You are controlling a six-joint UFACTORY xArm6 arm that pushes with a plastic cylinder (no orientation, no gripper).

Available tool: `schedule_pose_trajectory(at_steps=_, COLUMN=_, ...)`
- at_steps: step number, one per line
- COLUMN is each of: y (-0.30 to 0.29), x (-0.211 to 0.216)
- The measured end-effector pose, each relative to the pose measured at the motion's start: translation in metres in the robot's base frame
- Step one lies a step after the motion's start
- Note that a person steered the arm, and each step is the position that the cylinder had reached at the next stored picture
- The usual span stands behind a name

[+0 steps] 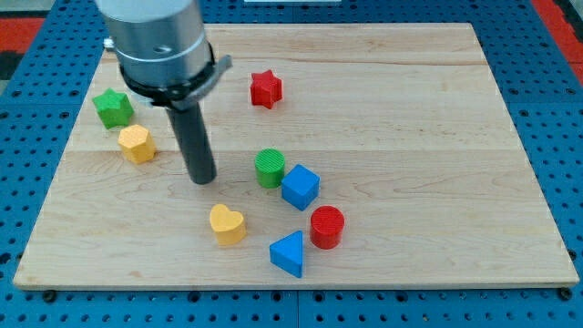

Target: Locate the yellow blocks at the right side of the green star

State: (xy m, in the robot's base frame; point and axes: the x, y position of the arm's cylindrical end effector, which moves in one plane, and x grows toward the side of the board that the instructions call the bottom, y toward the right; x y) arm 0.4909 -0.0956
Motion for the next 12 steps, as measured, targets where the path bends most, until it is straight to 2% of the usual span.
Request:
schedule_pose_trajectory(at_steps=1, y=0.072, x=0.0)
schedule_pose_trajectory(at_steps=2, y=0.075, x=0.02)
schedule_pose_trajectory(at_steps=3, y=0.053, x=0.04)
schedule_pose_trajectory(at_steps=6, y=0.063, x=0.067)
schedule_pose_trajectory(at_steps=7, y=0.029, x=0.083)
schedule_pose_trajectory(at_steps=8, y=-0.009, x=0.077)
schedule_pose_trajectory(at_steps=12, y=-0.116, x=0.009)
